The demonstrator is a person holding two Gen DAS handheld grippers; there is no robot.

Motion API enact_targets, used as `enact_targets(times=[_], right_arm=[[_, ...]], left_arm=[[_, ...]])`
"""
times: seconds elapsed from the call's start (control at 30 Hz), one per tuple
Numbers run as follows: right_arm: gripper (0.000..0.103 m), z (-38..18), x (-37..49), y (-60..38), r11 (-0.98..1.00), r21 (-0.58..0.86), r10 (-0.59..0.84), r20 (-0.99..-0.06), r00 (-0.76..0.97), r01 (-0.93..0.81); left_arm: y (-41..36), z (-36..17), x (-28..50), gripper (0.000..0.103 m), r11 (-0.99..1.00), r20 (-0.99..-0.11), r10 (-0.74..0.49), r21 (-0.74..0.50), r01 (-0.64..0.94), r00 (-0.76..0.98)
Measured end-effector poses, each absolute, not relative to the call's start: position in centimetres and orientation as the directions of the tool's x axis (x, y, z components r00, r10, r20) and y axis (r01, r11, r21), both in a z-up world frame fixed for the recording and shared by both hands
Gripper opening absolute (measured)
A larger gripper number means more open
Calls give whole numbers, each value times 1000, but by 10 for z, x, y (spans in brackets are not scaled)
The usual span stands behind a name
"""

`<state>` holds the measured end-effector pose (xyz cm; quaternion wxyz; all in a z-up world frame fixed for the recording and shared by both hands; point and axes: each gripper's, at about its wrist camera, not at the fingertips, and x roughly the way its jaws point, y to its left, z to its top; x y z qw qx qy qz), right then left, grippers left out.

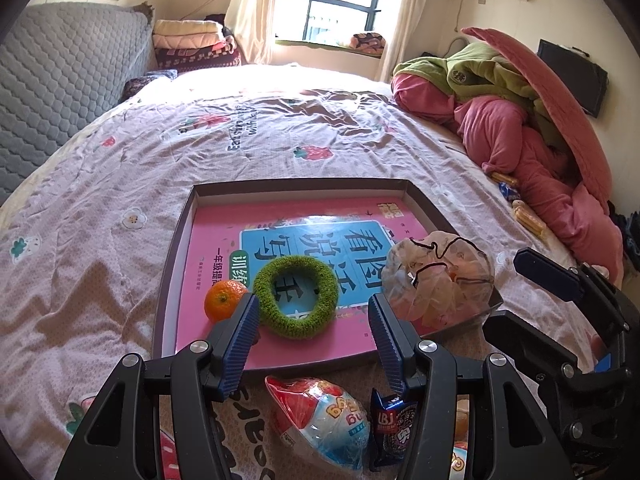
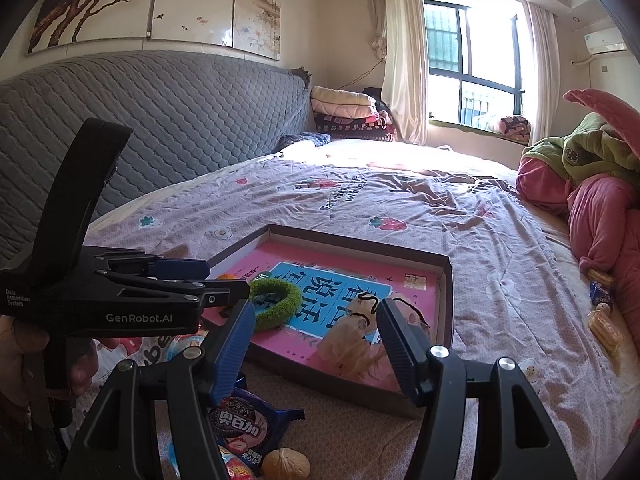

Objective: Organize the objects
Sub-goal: 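Withdraw both open tools from the tray toward the remaining items, then move the left tool to the wrapped egg toy while the right tool approaches the red egg toy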

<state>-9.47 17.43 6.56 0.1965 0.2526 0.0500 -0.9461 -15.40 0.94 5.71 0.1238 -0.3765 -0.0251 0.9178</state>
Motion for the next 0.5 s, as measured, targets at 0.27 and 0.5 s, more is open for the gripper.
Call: enact_targets(times=[0.27, 0.5], right_arm=[[63, 61, -93, 174, -913, 20, -358, -519, -776, 407], [63, 57, -86, 174, -907, 10, -360, -540, -761, 422]], left_arm=[[11, 57, -148, 63, -974, -683, 218, -111, -196, -697], [2, 48, -140, 64, -976, -692, 216, -151, -155, -689]])
